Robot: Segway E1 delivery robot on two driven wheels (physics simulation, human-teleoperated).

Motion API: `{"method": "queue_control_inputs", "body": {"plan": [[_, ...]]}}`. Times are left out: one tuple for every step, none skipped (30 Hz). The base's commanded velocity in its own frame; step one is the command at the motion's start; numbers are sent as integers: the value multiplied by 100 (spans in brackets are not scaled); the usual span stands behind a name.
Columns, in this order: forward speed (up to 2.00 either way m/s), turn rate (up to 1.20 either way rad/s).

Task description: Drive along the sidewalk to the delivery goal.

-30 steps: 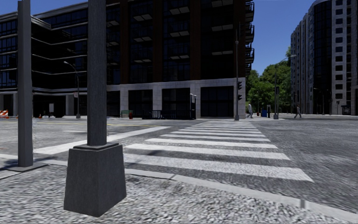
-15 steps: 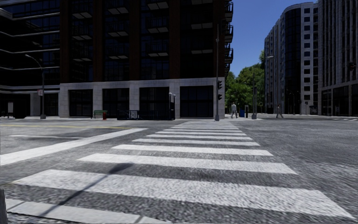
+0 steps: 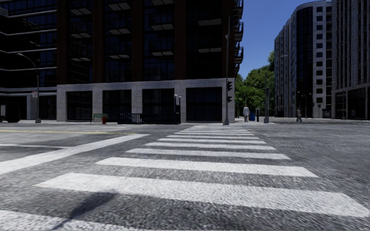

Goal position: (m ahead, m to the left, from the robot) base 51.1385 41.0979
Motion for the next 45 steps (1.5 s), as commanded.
{"method": "queue_control_inputs", "body": {"plan": [[187,0],[200,0],[200,0],[200,0],[200,0],[200,0],[200,0],[200,0],[200,0],[200,0],[200,0],[200,0],[200,0],[200,0],[200,0],[200,0],[200,0],[200,0],[200,0],[200,0],[200,0],[200,0],[200,0],[200,0],[200,0],[200,0],[200,0],[200,0],[200,0],[200,0],[200,0],[200,0],[200,0],[200,0],[200,0],[200,0],[200,0],[200,0],[200,0],[200,0],[200,0],[200,0],[200,0],[200,0],[200,0]]}}
